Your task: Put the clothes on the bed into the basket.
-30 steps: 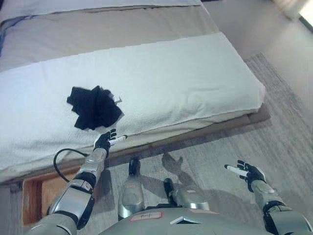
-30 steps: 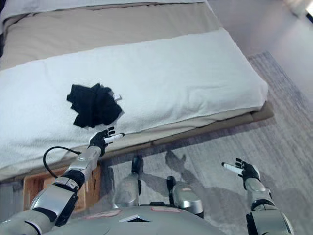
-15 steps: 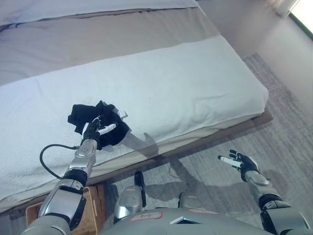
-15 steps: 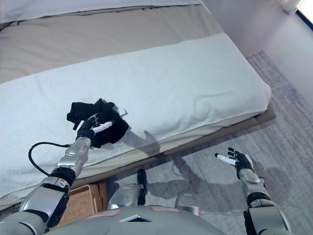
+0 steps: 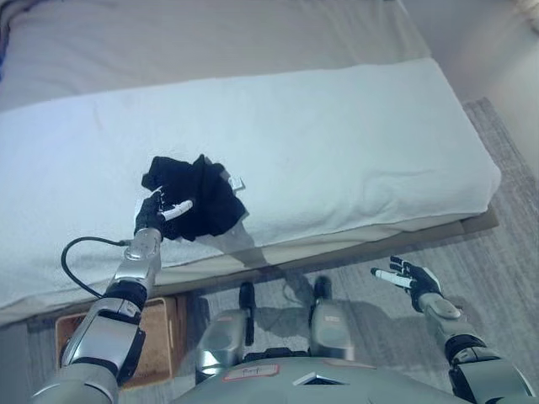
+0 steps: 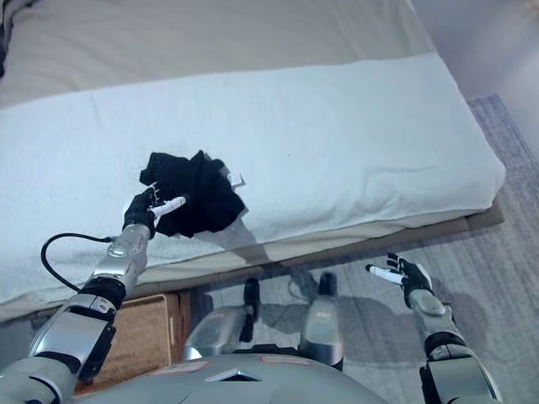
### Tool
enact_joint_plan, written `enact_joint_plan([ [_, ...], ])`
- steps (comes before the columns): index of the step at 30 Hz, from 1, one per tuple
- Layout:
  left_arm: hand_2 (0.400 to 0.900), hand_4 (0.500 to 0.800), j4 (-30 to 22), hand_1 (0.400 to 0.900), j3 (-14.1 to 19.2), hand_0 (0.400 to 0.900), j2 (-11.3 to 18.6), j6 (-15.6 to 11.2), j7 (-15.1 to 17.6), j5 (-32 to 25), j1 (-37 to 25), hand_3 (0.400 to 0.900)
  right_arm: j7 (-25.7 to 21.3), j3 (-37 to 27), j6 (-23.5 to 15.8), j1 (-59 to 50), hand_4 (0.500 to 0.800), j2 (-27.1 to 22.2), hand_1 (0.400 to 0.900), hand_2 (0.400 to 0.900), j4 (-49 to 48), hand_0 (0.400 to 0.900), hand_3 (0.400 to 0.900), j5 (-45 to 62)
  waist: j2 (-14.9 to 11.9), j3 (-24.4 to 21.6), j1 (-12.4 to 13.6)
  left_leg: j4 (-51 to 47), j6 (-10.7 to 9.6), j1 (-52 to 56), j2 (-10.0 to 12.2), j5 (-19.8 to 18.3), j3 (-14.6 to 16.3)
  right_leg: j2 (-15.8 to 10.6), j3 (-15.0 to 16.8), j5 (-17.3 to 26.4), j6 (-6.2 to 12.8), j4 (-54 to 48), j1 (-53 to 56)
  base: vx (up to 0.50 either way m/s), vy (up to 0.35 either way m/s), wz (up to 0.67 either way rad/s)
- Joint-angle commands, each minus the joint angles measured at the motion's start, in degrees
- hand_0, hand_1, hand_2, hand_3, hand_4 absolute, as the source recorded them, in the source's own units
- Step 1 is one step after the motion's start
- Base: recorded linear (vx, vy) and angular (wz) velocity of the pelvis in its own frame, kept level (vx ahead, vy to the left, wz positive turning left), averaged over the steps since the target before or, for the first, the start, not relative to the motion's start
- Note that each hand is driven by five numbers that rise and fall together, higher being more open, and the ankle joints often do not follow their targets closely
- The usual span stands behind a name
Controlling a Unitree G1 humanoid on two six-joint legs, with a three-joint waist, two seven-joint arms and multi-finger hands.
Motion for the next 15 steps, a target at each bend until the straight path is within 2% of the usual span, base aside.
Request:
enact_joint_plan([
  [1, 0.900, 0.800, -3.8, 0.900, 1.6, 0.900, 6.0, -2.6, 4.9, 11.0, -7.2, 0.900, -1.8, 0.0, -2.8, -2.7, 0.800, -4.1, 0.900, 0.900, -2.1, 0.900, 0.900, 1.6, -4.2, -0.2, -0.1, 12.5, -6.7, -5.8, 3.4, -8.9, 0.7, 0.2, 0.8, 10.9, 0.36, 0.9, -2.5, -0.08, -0.129, 0.06],
  [2, 0.900, 0.800, -2.5, 0.900, 1.8, 0.900, 6.2, -2.1, 5.8, 13.2, -7.8, 0.900, -1.8, -0.2, -2.9, -2.8, 0.800, -4.2, 0.900, 0.900, -2.3, 0.900, 0.900, 1.7, -4.5, -0.3, -0.2, 12.4, -6.9, -6.7, 3.6, -8.7, 0.6, 0.4, 0.3, 11.2, 0.23, 0.0, -2.6, -0.07, -0.121, 0.15],
  [4, 0.900, 0.800, 1.1, 0.900, 2.1, 0.900, 6.8, -0.8, 11.6, 18.9, -10.0, 0.900, -2.4, -0.2, -3.2, -2.9, 0.800, -4.2, 0.900, 0.900, -3.6, 0.900, 0.900, 2.0, -4.8, 0.0, -0.3, 13.1, -7.4, -9.1, 4.3, -8.4, 0.0, 0.9, -0.4, 11.2, 0.07, -0.3, -3.3, -0.11, -0.119, 0.21],
  [6, 0.900, 0.800, 1.8, 0.900, 1.4, 0.900, 7.0, 0.1, 14.0, 22.4, -11.9, 0.900, -2.9, 1.0, -3.4, -3.5, 0.800, -4.1, 0.900, 0.900, -4.3, 0.900, 0.900, 1.6, -5.0, 0.8, -0.5, 13.8, -7.9, -11.4, 4.9, -8.0, -0.6, 1.0, -0.6, 11.1, -0.11, -0.2, -4.6, -0.14, -0.086, 0.06],
  [11, 0.900, 0.800, 7.7, 0.900, -1.2, 0.900, 7.3, 1.2, 16.1, 24.8, -16.4, 0.900, -2.9, 3.6, -3.2, -5.7, 0.800, -4.1, 0.900, 0.900, -4.4, 0.900, 0.900, 1.7, -5.1, 1.5, -1.5, 13.5, -8.3, -14.1, 5.7, -7.2, -1.0, 1.6, 0.3, 11.0, -0.64, 0.4, -7.4, -0.07, -0.030, -0.08],
  [14, 0.900, 0.800, 14.1, 0.900, -2.4, 0.900, 8.3, 1.7, 17.4, 24.8, -20.6, 0.900, -2.9, 5.3, -3.5, -6.8, 0.800, -4.2, 0.900, 0.900, -4.2, 0.900, 0.900, 1.8, -5.6, 1.9, -2.4, 13.7, -8.5, -15.6, 6.2, -6.8, -0.9, 2.1, 0.9, 11.3, -0.76, 0.5, -9.2, -0.05, -0.019, -0.12],
  [15, 0.900, 0.800, 14.2, 0.900, -2.4, 0.900, 8.3, 1.7, 17.4, 24.8, -20.6, 0.900, -2.9, 5.3, -3.5, -6.8, 0.800, -4.2, 0.900, 0.900, -4.2, 0.900, 0.900, 1.8, -5.6, 1.9, -2.4, 13.7, -8.5, -15.6, 6.2, -6.8, -0.9, 2.1, 0.9, 11.3, -0.76, 0.5, -9.2, -0.06, -0.018, -0.17],
])
